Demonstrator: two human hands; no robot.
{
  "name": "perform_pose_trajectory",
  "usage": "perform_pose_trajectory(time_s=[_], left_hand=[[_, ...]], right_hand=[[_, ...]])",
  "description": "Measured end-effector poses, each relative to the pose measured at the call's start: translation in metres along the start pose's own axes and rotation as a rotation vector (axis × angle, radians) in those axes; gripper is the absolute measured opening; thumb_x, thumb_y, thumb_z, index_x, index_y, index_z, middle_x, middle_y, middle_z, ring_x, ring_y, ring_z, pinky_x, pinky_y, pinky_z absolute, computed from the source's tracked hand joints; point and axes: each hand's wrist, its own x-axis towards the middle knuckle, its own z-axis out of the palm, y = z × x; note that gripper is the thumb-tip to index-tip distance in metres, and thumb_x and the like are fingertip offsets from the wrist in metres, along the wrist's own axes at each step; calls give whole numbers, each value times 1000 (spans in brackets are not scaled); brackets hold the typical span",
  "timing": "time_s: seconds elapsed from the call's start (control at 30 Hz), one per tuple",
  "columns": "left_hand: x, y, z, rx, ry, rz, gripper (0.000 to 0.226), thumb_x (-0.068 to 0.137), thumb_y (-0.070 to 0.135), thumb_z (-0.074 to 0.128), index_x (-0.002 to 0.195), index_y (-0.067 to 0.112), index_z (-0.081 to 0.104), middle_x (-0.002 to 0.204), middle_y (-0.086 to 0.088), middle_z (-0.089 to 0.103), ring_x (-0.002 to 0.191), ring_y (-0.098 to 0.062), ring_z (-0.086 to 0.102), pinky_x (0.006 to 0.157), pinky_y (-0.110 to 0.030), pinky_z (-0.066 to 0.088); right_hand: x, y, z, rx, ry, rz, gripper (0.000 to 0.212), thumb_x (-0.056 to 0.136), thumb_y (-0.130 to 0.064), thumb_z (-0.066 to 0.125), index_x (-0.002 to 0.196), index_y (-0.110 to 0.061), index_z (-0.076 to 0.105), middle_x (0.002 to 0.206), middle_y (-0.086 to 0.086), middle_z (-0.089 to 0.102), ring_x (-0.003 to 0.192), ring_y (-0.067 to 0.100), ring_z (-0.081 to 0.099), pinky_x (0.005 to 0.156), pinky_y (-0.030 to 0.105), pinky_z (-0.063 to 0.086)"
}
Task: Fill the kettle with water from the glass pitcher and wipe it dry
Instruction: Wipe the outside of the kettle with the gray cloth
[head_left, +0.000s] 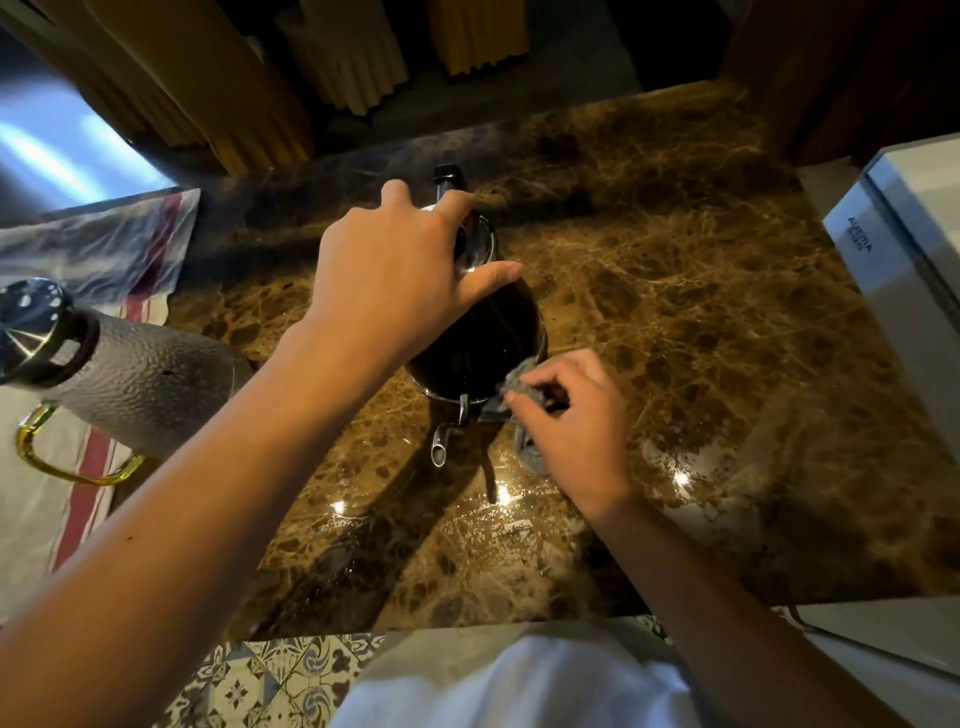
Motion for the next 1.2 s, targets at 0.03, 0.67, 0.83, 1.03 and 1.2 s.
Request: perform_pose_trajectory(time_s=[0.03,0.67,0.83,1.03,1.2], left_hand=[[0,0,0,4,1,2,92,83,89,31,153,30,41,131,-21,58,84,-40,68,55,-34,42],[1,-23,13,-187,25,112,80,88,84,36,152,36,41,132,-15,56,86,-31,67,62,-35,51],[-1,-25,14,-319,-2,205,76,85,82,42,150,43,43,146,-6,51,114,-26,64,77,-32,48],[-12,-17,16,-311,29,139,77,87,83,40,152,41,41,146,-7,50,114,-29,65,77,-35,50],[-14,-3,16,-269,84,59,75,89,82,40,151,39,42,145,-11,52,108,-32,67,77,-39,53]], right_hand=[[-7,-3,4,-17,-36,-14,12,85,-27,81,91,-24,71,106,-11,57,96,9,62,80,40,60],[27,12,3,44,131,72,16,97,-21,70,113,-25,71,112,-13,58,100,2,62,88,23,56],[83,12,-12,-49,82,164,23,97,-16,69,118,-16,78,114,0,71,99,4,60,75,-1,36],[57,15,-20,-52,36,167,4,96,-19,71,98,-22,74,104,-5,64,89,4,61,73,7,43],[-2,12,-3,-25,89,156,12,95,-25,72,92,-21,61,102,-7,58,89,18,64,76,48,58]])
